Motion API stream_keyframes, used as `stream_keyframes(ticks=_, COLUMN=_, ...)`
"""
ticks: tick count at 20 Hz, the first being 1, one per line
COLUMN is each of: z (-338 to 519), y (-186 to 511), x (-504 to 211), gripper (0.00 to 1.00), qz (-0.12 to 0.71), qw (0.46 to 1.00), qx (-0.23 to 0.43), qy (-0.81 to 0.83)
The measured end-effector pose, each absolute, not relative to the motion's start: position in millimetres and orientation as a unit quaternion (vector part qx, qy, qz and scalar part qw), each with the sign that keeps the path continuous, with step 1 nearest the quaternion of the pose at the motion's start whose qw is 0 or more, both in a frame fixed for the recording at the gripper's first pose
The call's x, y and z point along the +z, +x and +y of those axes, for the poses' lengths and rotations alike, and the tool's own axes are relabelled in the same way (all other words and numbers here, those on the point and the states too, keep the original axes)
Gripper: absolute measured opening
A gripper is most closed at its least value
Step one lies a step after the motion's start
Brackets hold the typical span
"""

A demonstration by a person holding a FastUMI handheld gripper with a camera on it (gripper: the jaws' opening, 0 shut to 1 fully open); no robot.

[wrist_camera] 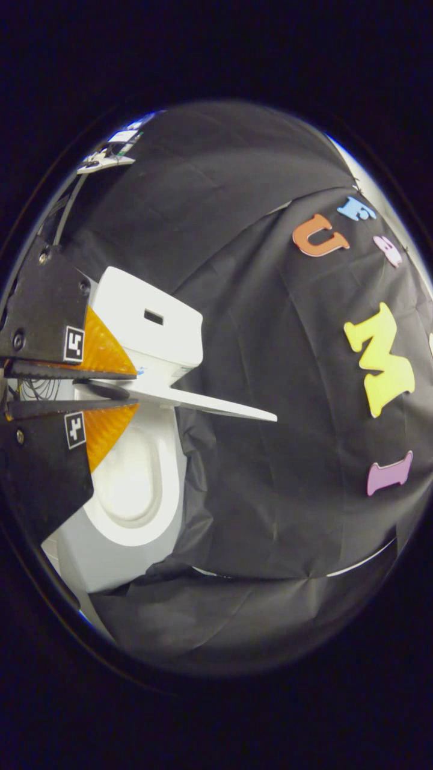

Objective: Open the toilet lid.

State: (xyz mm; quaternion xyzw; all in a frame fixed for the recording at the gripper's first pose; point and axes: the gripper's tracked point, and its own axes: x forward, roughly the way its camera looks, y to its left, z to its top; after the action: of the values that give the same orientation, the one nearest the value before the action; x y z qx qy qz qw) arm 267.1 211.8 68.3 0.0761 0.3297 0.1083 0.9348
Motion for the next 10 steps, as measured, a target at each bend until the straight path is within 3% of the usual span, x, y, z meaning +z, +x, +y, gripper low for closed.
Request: stream_keyframes(ticks=10, z=269, y=267, x=76, gripper=0.17, qz=0.333, qw=0.936, qx=0.11, qy=0.043)
